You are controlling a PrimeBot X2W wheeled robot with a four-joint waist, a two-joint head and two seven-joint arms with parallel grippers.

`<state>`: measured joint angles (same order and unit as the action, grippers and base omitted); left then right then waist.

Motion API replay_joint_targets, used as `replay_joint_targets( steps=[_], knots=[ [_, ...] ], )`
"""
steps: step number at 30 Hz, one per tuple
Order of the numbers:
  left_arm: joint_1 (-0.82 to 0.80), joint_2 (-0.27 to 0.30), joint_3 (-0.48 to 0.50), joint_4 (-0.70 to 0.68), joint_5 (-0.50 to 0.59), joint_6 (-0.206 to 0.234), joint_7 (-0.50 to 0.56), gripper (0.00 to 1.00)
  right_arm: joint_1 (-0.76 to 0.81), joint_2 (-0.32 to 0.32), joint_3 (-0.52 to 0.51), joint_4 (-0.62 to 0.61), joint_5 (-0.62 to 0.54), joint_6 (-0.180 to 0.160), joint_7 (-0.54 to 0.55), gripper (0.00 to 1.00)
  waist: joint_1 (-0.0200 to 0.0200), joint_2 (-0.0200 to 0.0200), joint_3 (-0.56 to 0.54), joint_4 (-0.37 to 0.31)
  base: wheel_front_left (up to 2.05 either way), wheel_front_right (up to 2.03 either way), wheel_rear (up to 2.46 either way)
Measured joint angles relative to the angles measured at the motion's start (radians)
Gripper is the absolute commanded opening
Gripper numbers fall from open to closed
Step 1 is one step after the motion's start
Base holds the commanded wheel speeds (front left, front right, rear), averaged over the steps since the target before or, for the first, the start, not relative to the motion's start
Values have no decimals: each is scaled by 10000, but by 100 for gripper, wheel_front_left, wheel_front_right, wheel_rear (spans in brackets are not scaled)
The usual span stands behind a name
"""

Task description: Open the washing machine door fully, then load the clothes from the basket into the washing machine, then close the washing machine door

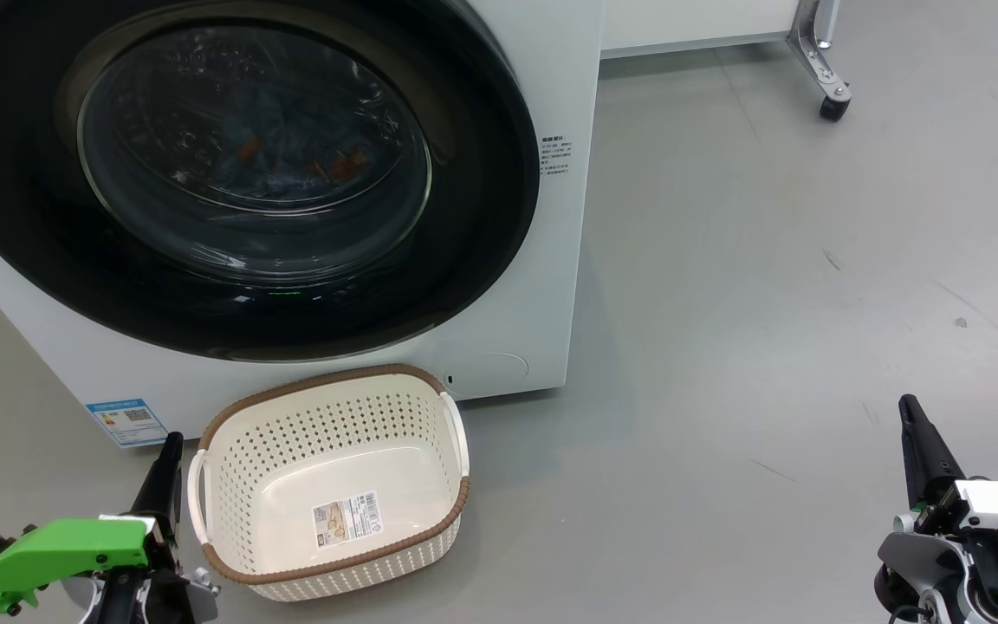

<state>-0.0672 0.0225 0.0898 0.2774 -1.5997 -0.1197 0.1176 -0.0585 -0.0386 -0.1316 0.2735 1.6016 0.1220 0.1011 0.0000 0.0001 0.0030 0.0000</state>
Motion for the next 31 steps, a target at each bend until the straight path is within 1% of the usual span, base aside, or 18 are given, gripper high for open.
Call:
replay_joint_targets(
  steps=[31],
  knots=[
    [1, 0, -2, -4, -2, 0, 0, 0, 0, 0, -2, 0, 0, 0, 0, 0, 0, 0, 0, 0, 0, 0, 0]
  ],
)
